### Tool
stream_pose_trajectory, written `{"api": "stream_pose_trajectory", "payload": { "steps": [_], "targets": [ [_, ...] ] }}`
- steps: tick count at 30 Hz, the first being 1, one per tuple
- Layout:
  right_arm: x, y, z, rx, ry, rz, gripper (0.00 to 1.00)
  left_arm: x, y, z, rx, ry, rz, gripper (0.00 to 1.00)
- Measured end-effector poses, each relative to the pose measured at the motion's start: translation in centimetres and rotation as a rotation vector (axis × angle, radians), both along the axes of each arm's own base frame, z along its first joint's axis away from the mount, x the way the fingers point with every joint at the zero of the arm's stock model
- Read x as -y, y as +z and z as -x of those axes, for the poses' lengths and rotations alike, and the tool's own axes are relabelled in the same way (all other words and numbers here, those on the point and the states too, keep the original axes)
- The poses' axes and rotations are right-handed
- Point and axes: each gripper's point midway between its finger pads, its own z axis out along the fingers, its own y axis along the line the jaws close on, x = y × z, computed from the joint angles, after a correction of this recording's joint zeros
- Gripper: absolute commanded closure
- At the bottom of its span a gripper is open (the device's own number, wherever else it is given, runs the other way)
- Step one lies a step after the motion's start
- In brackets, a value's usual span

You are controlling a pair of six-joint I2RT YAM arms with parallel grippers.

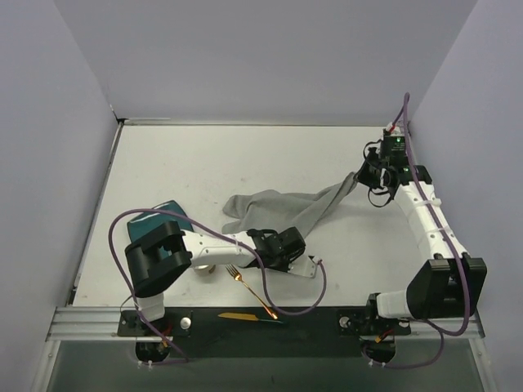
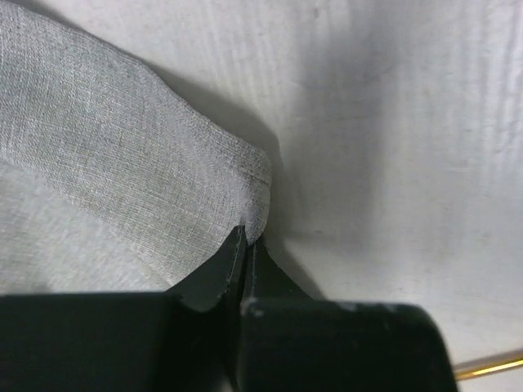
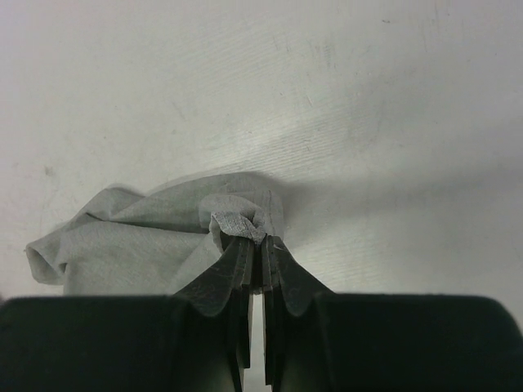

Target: Set the dinner table for one person

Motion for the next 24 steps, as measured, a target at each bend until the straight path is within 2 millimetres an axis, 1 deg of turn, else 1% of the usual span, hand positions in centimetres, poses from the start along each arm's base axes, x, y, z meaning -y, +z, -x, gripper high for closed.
{"api": "stream_pose_trajectory", "payload": {
  "steps": [3, 5, 6, 7, 8, 9, 10, 11, 12, 13, 14, 15, 16, 18, 20, 21, 22, 23, 24],
  "targets": [
    [0.0, 1.7, 0.3, 0.049, 0.0, -0.001, 1.0, -0.3, 0.4, -1.1, 0.051, 0.025, -0.007, 1.0],
    [0.1, 3.1, 0.7, 0.089, 0.001, 0.0, 1.0, -0.7, 1.1, -2.0, 0.038, 0.069, -0.005, 1.0],
    [0.1, 3.9, 1.0, 0.109, 0.003, 0.003, 1.0, -0.9, 1.8, -2.6, 0.005, 0.105, 0.008, 1.0],
    [0.2, 4.8, 1.4, 0.13, 0.006, 0.009, 1.0, -0.9, 2.9, -3.6, -0.039, 0.15, 0.039, 1.0],
    [0.3, 5.8, 1.8, 0.155, 0.01, 0.02, 1.0, -0.7, 4.6, -5.1, -0.084, 0.209, 0.098, 1.0],
    [0.4, 7.0, 2.2, 0.187, 0.013, 0.032, 1.0, -0.7, 6.8, -7.0, -0.133, 0.269, 0.178, 1.0],
    [0.6, 8.4, 2.7, 0.222, 0.016, 0.045, 1.0, -1.1, 9.1, -8.8, -0.163, 0.32, 0.246, 1.0],
    [0.8, 9.9, 3.3, 0.261, 0.019, 0.06, 1.0, -2.1, 13.3, -12.0, -0.178, 0.394, 0.364, 1.0],
    [1.0, 11.5, 4.1, 0.302, 0.023, 0.072, 1.0, -3.5, 17.1, -14.5, -0.156, 0.443, 0.466, 1.0],
    [1.1, 13.1, 5.1, 0.34, 0.024, 0.081, 1.0, -5.5, 21.0, -16.6, -0.116, 0.491, 0.552, 1.0],
    [1.1, 15.0, 6.2, 0.386, 0.026, 0.087, 1.0, -7.6, 24.7, -17.7, -0.066, 0.524, 0.622, 1.0],
    [1.2, 17.1, 7.5, 0.444, 0.028, 0.09, 1.0, -9.6, 28.2, -17.7, -0.017, 0.54, 0.682, 1.0],
    [1.2, 19.4, 8.9, 0.513, 0.03, 0.092, 1.0, -10.9, 31.4, -16.9, 0.022, 0.536, 0.738, 1.0],
    [1.2, 23.5, 11.9, 0.65, 0.031, 0.1, 1.0, -12.1, 36.7, -13.3, 0.058, 0.479, 0.834, 1.0],
    [1.6, 26.9, 15.3, 0.769, 0.02, 0.119, 1.0, -12.6, 40.4, -10.2, 0.065, 0.419, 0.906, 1.0],
    [1.9, 28.2, 16.8, 0.817, 0.011, 0.131, 1.0, -13.0, 41.9, -9.0, 0.067, 0.402, 0.939, 1.0],
    [2.1, 29.2, 17.9, 0.853, 0.007, 0.143, 1.0, -13.6, 43.2, -8.1, 0.071, 0.4, 0.969, 1.0],
    [2.2, 29.8, 18.5, 0.871, 0.006, 0.152, 1.0, -14.0, 44.0, -7.8, 0.072, 0.403, 0.99, 1.0],
    [2.2, 30.2, 18.8, 0.882, 0.009, 0.161, 1.0, -14.1, 44.4, -7.6, 0.067, 0.405, 1.002, 1.0]
  ]
}}
